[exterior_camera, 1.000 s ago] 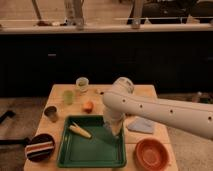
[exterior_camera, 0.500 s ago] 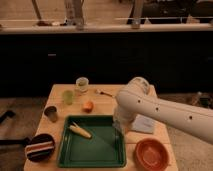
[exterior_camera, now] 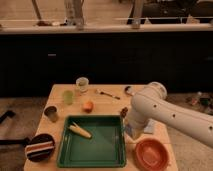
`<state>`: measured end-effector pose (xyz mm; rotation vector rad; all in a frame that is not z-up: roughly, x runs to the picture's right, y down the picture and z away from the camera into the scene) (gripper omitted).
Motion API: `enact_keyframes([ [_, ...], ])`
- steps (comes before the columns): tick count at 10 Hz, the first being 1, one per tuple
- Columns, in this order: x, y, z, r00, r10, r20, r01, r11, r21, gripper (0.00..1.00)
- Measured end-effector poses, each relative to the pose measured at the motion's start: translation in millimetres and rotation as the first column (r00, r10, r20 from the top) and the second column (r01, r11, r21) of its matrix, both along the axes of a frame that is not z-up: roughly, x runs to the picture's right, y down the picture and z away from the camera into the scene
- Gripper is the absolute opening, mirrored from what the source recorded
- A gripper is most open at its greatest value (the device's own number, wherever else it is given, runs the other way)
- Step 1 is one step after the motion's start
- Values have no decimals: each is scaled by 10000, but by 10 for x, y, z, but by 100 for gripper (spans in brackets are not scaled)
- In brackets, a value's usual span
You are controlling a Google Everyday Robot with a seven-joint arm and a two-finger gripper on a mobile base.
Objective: Place sponge in red bowl
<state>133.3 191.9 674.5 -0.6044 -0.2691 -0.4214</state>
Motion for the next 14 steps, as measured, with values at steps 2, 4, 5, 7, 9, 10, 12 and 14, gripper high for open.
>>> enact_keyframes([
  [2,329,97,-9,9992,305,-243,-308,9994,-131,0],
  [4,615,232,14,9972,500,-557,-521,9980,-364,0],
  [5,677,332,66,9969,479,-628,-513,9972,-536,0],
  [7,681,510,117,9977,225,-646,-284,9953,-928,0],
  [9,607,703,140,9986,-89,-523,19,9911,-1331,0],
  [10,589,722,136,9988,-108,-486,39,9900,-1408,0],
  [12,563,761,105,9996,-152,-247,114,9891,-1470,0],
  [14,583,771,86,10000,-11,-74,1,9920,-1263,0],
])
